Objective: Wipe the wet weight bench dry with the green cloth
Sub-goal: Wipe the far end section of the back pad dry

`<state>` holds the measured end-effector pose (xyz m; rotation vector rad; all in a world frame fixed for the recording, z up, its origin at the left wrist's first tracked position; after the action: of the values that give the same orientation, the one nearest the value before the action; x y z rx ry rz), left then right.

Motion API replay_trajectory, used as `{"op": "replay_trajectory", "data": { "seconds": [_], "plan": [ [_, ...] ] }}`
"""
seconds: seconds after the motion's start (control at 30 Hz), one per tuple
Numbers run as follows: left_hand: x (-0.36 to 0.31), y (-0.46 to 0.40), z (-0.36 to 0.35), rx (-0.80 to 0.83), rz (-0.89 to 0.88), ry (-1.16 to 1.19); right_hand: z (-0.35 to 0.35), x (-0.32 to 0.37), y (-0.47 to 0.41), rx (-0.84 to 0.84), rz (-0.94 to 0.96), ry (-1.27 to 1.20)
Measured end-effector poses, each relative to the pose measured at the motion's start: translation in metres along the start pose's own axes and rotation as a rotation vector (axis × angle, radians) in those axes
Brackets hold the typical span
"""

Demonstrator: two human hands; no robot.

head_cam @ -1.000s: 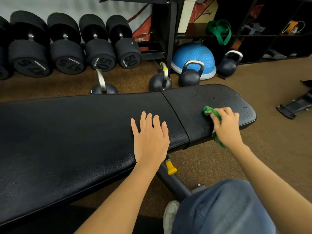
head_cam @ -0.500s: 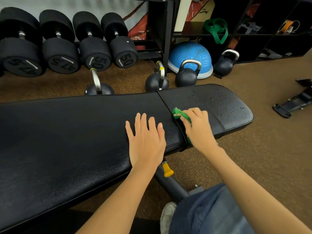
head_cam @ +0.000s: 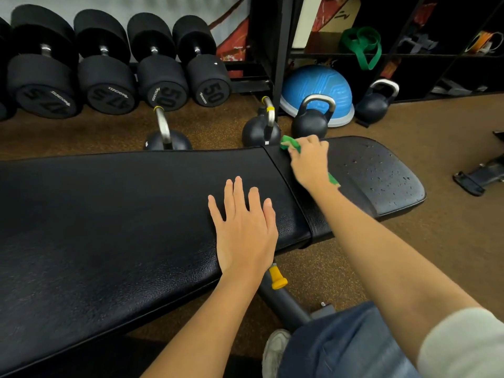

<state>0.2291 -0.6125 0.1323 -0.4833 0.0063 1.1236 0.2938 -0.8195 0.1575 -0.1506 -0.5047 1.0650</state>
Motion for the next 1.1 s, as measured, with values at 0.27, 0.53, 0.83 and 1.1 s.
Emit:
{"op": "replay_trajectory", "data": {
  "seconds": [0.27,0.53,0.83,1.1],
  "plan": [
    [0.0,0.0,0.002,0.024,-0.009,-0.011,0.018,0.02,0.071,-0.024,0.327,-0.067],
    [-0.001,0.001,0.0,0.027,-0.02,-0.009,0.022,-0.078,0.014,0.001,-0.081,0.083],
    [-0.001,-0.002,-0.005,0.056,0.0,-0.029,-0.024,-0.022,-0.035,0.059,0.057,-0.121],
    [-0.001,-0.002,-0.007,0.089,-0.004,-0.029,0.006,-0.015,0.045,0.21,0.423,-0.092]
  ]
}}
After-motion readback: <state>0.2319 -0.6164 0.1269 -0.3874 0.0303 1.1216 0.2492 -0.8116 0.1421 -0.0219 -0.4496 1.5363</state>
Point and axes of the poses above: each hand's wrist, its own y-axis away from the middle knuckle, its own z-axis out of the back of the hand, x = y × z, the point moved 7 cm from there along -y, towards the middle knuckle, and after that the axes turned 5 degrees about -y, right-handed, at the moved point
